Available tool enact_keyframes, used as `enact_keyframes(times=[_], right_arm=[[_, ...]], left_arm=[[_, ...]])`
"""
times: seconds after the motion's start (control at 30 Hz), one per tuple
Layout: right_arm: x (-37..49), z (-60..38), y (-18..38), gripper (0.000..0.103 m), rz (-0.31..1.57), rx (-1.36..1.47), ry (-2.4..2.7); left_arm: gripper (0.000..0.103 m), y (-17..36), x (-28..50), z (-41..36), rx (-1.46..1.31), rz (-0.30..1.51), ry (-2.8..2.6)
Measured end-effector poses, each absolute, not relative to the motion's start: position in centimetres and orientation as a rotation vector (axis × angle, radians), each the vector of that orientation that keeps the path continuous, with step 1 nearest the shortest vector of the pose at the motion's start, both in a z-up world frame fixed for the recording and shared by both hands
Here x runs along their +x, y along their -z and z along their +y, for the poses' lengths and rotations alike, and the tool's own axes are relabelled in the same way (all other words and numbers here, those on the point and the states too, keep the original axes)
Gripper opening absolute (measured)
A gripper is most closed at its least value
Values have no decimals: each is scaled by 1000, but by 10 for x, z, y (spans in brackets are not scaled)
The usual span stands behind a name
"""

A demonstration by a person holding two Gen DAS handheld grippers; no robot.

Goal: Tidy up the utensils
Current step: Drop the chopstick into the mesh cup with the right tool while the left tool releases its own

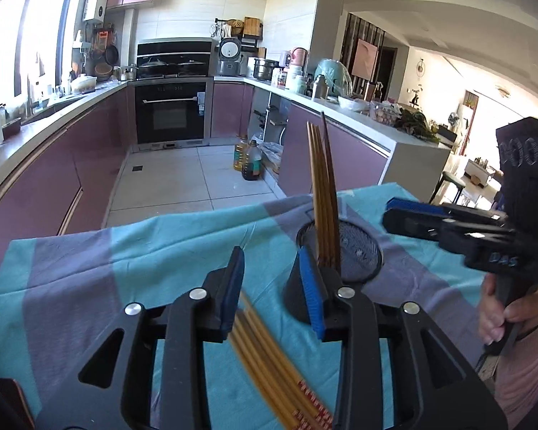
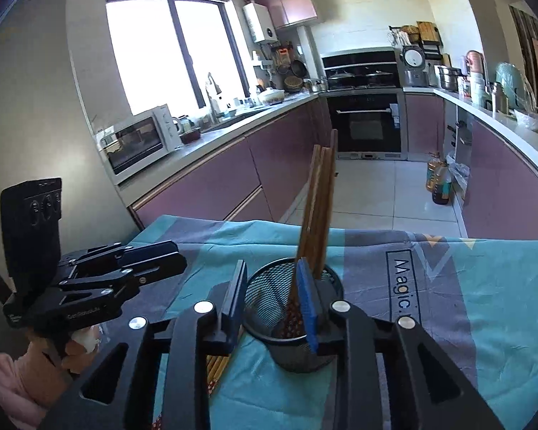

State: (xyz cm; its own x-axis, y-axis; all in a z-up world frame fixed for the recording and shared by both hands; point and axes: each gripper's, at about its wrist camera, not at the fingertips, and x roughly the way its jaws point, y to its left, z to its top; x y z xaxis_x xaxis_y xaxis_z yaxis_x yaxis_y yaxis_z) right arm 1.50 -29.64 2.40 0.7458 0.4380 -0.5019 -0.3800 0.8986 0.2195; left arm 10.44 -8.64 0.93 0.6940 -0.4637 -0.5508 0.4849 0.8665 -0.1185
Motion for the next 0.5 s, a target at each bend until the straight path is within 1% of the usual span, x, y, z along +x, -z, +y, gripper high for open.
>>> enact_keyframes(times=[0.03,0.13,0.33,0.5], right_arm=[[7,-292,-23,39,571,85,-462],[-7,-284,-12,41,600,71,-503],[-8,-253,39,40,764,53,-535],[0,-233,70,40,852,46,-542]], left_arm=[[34,-5,100,-81,46,608,517],[34,14,87,-68,74,649,496],[35,68,69,-52,89,784,503],[36,92,56,-52,118,831,497]])
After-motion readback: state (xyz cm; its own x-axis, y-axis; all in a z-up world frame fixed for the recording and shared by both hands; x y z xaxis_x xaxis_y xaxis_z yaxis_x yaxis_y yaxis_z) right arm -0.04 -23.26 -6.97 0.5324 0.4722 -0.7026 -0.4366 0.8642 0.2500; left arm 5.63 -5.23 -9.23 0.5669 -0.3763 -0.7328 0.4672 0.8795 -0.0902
